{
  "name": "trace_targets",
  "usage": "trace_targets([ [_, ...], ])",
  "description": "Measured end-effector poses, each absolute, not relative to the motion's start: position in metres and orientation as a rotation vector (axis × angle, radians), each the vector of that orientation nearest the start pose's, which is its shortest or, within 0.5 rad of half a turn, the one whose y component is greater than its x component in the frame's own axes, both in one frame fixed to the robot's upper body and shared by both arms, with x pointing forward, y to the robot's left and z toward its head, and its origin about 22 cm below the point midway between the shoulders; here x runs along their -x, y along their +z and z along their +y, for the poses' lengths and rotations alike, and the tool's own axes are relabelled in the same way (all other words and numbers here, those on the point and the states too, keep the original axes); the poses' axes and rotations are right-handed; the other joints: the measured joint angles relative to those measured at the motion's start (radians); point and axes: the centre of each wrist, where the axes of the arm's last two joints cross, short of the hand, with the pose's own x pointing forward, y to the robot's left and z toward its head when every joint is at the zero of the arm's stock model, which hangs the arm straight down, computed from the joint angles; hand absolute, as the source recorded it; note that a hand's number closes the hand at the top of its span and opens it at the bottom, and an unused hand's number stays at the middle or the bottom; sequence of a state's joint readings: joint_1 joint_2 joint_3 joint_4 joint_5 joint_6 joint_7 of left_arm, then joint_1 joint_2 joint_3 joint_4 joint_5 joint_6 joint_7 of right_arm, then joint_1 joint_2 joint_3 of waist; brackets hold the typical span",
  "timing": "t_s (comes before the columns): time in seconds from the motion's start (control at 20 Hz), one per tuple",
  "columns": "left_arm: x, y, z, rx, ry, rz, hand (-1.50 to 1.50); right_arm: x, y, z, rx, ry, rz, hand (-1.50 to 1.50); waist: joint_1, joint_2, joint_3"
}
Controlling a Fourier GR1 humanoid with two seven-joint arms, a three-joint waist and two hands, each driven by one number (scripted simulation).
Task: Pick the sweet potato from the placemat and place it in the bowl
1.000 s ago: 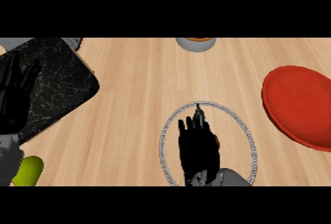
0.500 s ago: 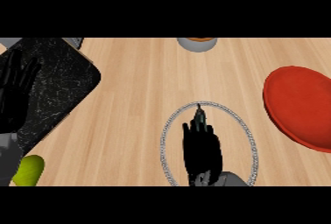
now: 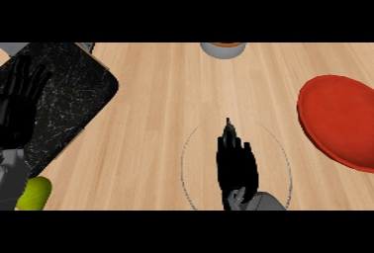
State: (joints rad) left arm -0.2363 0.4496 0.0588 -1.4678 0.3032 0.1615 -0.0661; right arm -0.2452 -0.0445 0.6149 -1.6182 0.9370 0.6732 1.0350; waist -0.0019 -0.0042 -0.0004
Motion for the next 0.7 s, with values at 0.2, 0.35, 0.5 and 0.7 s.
trace_targets([
  [0.2, -0.296, 0.084, 0.327, -0.236, 0.025, -1.787, 0.0, -0.234, 0.05, -0.08, 0.865, 1.421, -0.609, -1.5, 0.002, -0.003, 0.0],
  [0.35, -0.295, 0.087, 0.329, -0.238, 0.025, -1.789, 0.0, -0.234, 0.048, -0.085, 0.877, 1.411, -0.602, -1.5, 0.003, -0.006, -0.001],
  [0.5, -0.294, 0.086, 0.331, -0.238, 0.025, -1.789, 0.0, -0.23, 0.047, -0.086, 0.907, 1.424, -0.615, 1.5, 0.004, -0.006, -0.002],
  [0.7, -0.291, 0.083, 0.333, -0.238, 0.025, -1.786, 0.0, -0.23, 0.044, -0.091, 0.953, 1.439, -0.653, 1.5, 0.005, -0.009, -0.003],
])
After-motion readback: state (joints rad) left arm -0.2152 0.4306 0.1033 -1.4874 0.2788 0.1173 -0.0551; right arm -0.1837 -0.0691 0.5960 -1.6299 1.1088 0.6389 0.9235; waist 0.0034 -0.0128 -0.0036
